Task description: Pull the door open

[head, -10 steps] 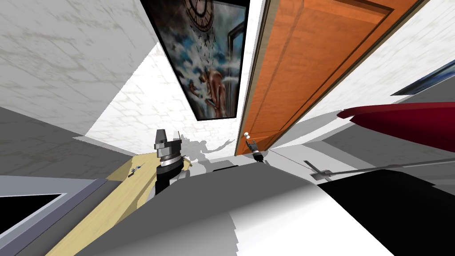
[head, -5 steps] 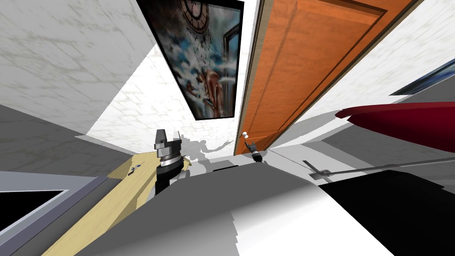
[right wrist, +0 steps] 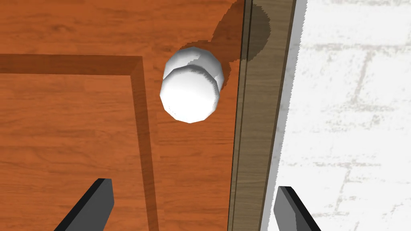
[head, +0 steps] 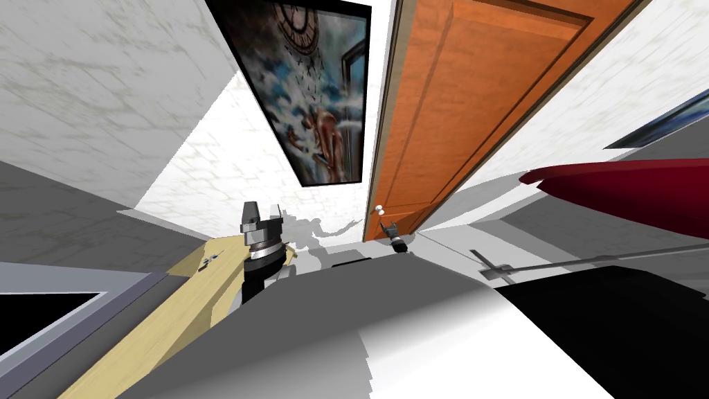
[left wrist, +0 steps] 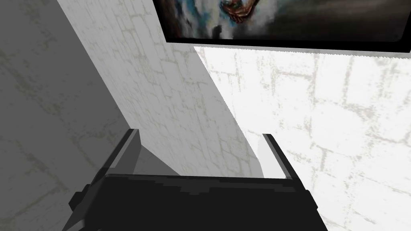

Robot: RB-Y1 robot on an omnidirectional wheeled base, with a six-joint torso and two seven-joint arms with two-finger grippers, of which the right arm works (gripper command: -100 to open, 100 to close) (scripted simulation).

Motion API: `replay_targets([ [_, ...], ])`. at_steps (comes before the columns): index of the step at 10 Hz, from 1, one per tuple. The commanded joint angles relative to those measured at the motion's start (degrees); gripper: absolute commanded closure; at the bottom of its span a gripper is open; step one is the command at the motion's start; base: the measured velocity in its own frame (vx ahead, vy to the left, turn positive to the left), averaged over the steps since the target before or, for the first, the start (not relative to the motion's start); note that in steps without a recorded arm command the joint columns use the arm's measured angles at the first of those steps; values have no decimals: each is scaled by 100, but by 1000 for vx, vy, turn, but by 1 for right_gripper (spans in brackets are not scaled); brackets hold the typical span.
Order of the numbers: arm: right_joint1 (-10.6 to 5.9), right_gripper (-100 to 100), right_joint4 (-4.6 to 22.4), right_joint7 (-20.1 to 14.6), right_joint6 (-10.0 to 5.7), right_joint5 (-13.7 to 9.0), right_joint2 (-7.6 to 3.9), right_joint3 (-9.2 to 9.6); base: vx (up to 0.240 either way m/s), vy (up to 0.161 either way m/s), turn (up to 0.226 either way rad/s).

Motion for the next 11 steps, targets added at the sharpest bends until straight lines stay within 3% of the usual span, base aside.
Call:
replay_targets([
  [1, -71, -100, 160, 157, -40, 62, 30, -33, -32, -64, 4],
  [4, -168, -100, 397, 349, -117, 133, 67, -82, -30, -43, 3],
  [5, -139, -100, 328, 293, -92, 115, 62, -68, -16, -18, 3],
  [11, 156, -100, 75, 761, 56, -493, 217, -197, 173, -15, 224],
])
